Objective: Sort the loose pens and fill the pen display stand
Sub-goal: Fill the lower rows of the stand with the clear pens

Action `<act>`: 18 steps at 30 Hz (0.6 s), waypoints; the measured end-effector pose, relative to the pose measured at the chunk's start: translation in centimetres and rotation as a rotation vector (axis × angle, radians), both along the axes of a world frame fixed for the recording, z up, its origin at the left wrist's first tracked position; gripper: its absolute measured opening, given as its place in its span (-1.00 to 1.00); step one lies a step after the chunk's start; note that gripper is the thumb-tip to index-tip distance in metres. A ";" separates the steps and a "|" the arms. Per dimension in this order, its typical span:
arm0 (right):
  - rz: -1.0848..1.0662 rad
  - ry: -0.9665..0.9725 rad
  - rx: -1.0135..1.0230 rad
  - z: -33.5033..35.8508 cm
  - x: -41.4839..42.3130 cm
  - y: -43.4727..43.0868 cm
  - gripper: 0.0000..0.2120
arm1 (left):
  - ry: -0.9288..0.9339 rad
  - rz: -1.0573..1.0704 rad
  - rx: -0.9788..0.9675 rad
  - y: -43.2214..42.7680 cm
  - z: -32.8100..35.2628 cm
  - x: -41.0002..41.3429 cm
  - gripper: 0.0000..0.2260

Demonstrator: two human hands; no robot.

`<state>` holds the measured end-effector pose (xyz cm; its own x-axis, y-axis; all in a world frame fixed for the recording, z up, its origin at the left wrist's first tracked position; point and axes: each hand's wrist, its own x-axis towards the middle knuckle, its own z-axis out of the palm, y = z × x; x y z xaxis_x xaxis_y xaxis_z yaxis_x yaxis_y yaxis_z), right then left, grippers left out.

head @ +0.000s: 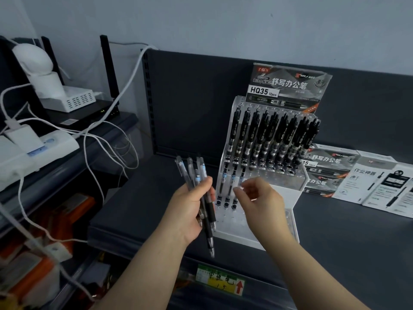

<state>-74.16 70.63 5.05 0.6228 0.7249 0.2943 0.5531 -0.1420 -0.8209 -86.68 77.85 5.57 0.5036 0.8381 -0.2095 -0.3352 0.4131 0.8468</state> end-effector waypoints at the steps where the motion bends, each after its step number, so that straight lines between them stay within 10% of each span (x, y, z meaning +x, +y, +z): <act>1: 0.083 0.074 0.012 0.4 -0.5 -0.2 -0.91 | -0.009 -0.011 -0.001 -0.3 0.0 0.1 -0.91; 6: 0.385 0.287 -0.070 1.5 -1.6 -0.7 -0.87 | -0.085 -0.080 -0.034 -1.9 0.3 0.7 -0.88; 18: 0.239 0.597 0.060 1.7 0.9 -2.0 -0.88 | 0.007 0.107 -0.105 -2.9 -0.2 2.0 -0.83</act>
